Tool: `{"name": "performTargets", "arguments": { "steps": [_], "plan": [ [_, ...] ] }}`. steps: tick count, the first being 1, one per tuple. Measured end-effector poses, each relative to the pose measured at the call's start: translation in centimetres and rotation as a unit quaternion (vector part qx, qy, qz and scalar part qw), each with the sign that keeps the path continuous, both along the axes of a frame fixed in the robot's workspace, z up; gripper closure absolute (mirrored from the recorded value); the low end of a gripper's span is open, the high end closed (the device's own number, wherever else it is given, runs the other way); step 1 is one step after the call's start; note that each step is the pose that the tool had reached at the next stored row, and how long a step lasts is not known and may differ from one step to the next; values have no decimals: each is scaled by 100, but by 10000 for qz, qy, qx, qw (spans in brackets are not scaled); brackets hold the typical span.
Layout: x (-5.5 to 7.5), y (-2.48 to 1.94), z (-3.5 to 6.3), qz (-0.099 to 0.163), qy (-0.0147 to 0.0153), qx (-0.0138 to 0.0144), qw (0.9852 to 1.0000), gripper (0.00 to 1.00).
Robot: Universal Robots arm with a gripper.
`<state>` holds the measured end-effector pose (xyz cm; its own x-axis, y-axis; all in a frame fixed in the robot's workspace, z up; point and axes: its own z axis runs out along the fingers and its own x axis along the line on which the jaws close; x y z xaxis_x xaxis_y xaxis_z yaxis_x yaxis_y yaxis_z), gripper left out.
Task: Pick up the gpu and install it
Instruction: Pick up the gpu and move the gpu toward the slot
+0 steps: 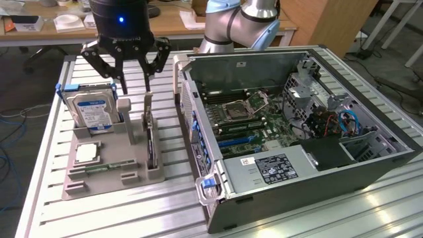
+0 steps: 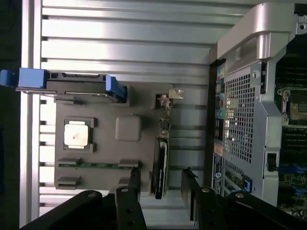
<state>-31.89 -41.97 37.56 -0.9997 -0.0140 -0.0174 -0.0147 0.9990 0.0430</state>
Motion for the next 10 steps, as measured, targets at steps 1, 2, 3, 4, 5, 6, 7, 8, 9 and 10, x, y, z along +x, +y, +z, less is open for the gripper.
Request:
{"name": "performTargets", "arguments": {
  "steps": [1,2,3,4,5,6,7,8,9,10],
  "plan": [
    [1,-21,-19,1,-1,1,10000,53],
    [3,-24,-37,1,-1,0,10000,53],
    [7,-24,-54,0,0,0,10000,53],
    [11,-24,-71,0,0,-1,10000,53],
    [15,-24,-90,0,0,0,10000,53],
    [18,-24,-108,0,0,0,10000,53],
    [21,-27,-127,0,0,0,10000,53],
    [23,-33,-146,1,0,0,10000,53],
    [23,-40,-164,1,0,0,10000,53],
    [24,-46,-181,0,0,-1,10000,53]
  ]
}}
